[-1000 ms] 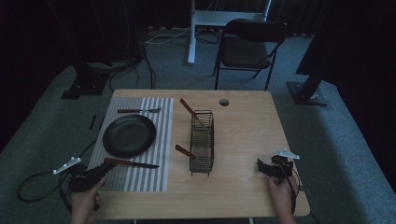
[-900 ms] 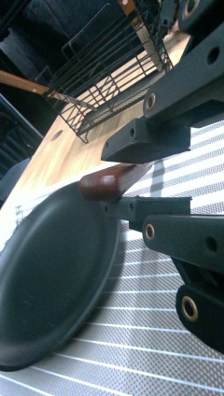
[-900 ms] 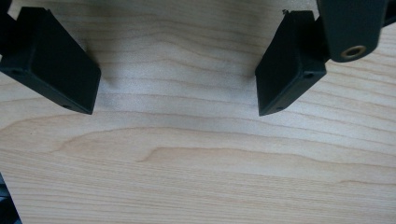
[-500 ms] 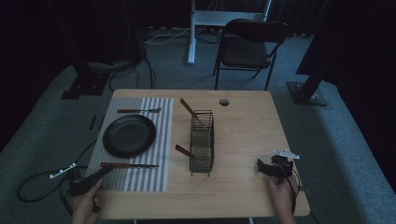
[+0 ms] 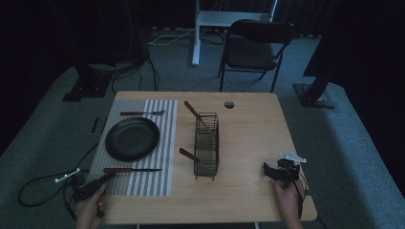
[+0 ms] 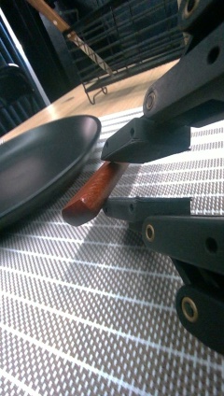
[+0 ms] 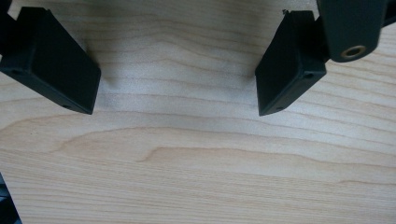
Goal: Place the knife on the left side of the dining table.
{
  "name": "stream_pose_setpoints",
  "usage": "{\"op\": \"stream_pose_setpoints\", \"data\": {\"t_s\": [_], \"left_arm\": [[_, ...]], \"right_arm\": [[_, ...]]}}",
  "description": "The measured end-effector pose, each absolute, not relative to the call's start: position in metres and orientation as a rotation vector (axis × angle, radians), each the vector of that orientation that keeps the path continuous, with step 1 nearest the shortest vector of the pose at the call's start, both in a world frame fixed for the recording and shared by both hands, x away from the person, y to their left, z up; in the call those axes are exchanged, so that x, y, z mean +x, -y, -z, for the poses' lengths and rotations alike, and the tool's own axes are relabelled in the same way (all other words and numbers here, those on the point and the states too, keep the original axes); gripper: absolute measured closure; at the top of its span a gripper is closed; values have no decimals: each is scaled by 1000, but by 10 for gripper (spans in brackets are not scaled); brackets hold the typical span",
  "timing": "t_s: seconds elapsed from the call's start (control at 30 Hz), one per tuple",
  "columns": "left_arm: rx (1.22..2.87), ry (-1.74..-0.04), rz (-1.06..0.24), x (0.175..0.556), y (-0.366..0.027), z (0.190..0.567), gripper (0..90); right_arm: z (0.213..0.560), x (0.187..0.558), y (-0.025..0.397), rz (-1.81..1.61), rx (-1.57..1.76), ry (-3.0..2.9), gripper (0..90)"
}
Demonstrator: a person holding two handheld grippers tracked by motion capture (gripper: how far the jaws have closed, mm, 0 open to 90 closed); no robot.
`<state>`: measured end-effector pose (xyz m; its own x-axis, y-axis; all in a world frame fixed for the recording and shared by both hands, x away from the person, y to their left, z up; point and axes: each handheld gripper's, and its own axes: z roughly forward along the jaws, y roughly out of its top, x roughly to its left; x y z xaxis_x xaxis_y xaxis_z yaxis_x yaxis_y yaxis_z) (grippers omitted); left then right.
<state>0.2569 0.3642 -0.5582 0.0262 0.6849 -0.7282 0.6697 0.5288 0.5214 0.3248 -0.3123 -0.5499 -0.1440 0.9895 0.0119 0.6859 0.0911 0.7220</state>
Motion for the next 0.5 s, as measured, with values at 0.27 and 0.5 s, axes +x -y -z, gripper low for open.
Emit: {"op": "stream_pose_setpoints", "data": {"t_s": [0.27, 0.5], "left_arm": [[1166, -1691, -22, 257, -365, 559, 733], [1279, -1696, -118, 255, -359, 552, 695]], "right_arm": [[550, 325, 312, -817, 1641, -1887, 131], [550, 325, 312, -817, 1641, -1887, 131]]}}
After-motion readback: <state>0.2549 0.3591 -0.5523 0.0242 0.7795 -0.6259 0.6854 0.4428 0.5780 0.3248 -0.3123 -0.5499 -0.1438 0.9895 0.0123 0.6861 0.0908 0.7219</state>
